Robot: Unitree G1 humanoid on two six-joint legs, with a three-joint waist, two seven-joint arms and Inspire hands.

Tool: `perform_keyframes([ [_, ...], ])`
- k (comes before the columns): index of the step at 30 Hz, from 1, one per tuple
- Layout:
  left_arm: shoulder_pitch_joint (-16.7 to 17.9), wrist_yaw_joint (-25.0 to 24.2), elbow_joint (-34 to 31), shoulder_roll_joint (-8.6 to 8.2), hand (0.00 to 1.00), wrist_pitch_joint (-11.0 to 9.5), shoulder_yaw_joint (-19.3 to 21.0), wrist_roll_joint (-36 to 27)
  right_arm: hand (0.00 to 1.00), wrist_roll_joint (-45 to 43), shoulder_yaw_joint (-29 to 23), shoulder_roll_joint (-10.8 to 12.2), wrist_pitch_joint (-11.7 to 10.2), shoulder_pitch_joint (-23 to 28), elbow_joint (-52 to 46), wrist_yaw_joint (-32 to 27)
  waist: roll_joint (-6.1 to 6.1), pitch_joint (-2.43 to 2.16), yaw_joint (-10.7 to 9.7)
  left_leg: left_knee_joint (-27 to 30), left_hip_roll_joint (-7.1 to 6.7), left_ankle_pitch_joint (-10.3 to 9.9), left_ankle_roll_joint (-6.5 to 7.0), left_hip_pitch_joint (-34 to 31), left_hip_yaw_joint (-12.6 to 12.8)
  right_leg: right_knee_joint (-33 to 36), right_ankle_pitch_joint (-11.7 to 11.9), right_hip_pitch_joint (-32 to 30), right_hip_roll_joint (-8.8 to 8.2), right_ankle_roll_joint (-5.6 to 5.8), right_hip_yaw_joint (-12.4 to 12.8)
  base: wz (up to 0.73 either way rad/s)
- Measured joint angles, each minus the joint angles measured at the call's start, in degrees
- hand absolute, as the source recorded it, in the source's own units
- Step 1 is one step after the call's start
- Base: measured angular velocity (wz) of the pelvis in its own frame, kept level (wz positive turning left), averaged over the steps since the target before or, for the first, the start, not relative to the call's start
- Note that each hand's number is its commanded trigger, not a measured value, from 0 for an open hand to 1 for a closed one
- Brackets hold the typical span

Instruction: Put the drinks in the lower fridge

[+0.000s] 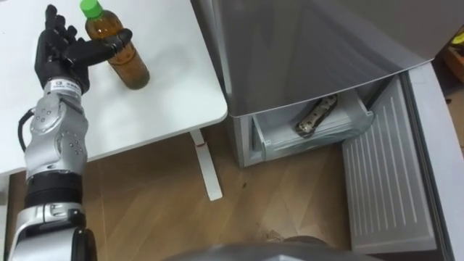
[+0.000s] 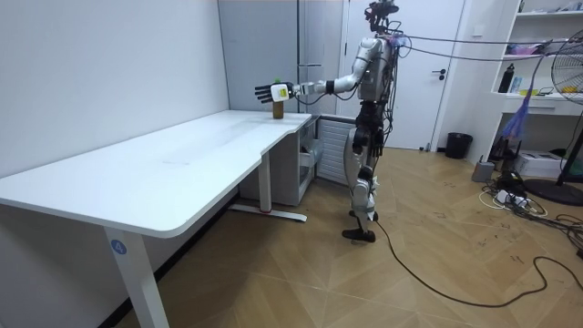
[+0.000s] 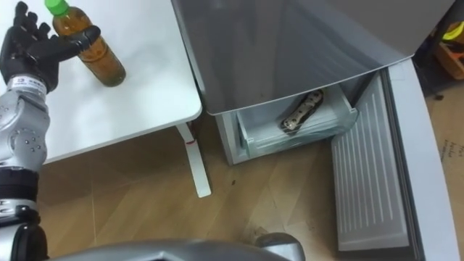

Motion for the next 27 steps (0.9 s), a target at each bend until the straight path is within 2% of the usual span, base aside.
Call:
perform_keyframes([
  [9, -0.5, -0.2, 0.0, 0.33, 0.00, 0.2, 0.0, 0.0, 0.00, 0.0, 0.0, -1.2, 0.1, 0.2, -1.1, 0.2, 0.30, 0.02, 0.1, 0.0, 0.02, 0.0, 0.00, 0.1, 0.0, 0.0, 0.0, -0.1, 0.03, 0.00, 0.0, 0.00],
  [13, -0.5, -0.6, 0.0, 0.46, 0.00, 1.1, 0.0, 0.0, 0.00, -0.1, 0.0, -1.2, 0.1, -0.1, -1.1, 0.2, 0.34, -0.01, 0.1, 0.0, 0.01, 0.0, 0.00, 0.1, 0.0, 0.0, 0.0, -0.1, 0.02, 0.00, 0.0, 0.00],
  [27, -0.5, -3.0, 0.0, 0.65, 0.00, 2.1, -1.3, 0.0, 0.00, -0.3, 0.1, -1.3, 0.1, 0.0, -1.1, -0.4, 0.03, 0.19, -0.1, 0.2, 0.00, 0.0, 0.00, 0.1, 0.0, 0.0, 0.0, -0.1, -0.02, 0.00, 0.0, 0.00],
])
